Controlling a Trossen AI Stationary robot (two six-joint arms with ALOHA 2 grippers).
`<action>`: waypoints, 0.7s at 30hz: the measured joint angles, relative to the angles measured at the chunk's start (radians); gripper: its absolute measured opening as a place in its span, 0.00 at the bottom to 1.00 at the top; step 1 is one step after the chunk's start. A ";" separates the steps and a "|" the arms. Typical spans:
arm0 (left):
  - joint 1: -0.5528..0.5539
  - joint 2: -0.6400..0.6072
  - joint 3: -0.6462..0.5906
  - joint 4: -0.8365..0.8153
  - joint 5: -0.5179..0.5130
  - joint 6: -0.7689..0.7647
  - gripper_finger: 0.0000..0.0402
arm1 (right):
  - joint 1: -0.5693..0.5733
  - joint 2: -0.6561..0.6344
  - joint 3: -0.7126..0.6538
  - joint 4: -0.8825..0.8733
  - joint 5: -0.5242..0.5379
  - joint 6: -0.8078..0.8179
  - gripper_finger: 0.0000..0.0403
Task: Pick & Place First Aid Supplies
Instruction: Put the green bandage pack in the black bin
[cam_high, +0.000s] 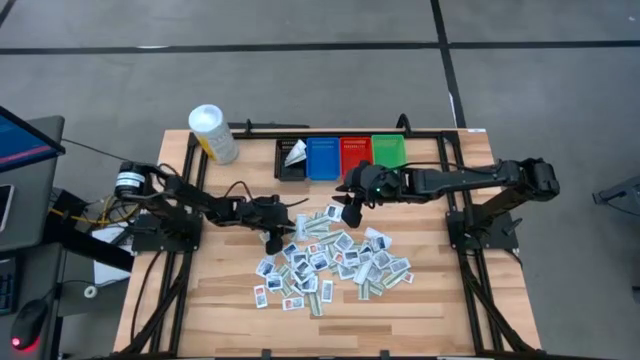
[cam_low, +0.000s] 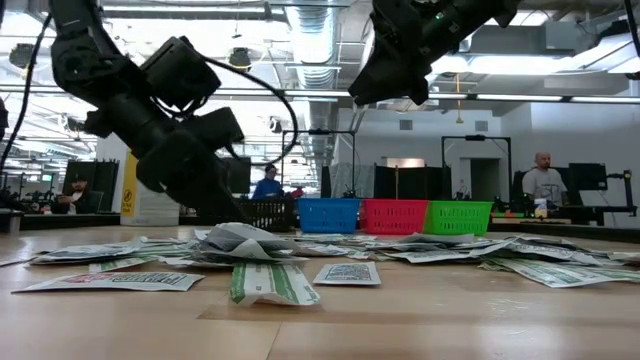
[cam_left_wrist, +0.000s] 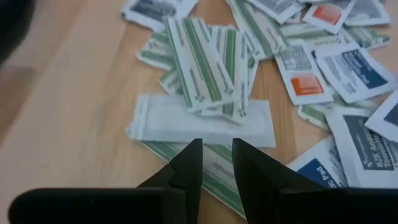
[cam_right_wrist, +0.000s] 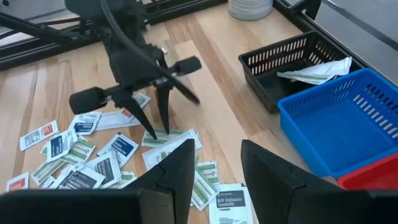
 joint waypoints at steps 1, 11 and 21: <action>0.000 0.010 0.001 0.000 0.000 -0.015 0.22 | 0.000 0.000 0.000 0.000 0.000 0.000 0.31; 0.000 0.056 0.006 0.018 -0.003 -0.089 0.22 | 0.000 0.000 0.000 0.000 0.000 0.000 0.31; 0.000 0.056 -0.005 -0.001 -0.052 -0.089 0.07 | 0.000 0.000 0.000 0.000 0.000 0.000 0.31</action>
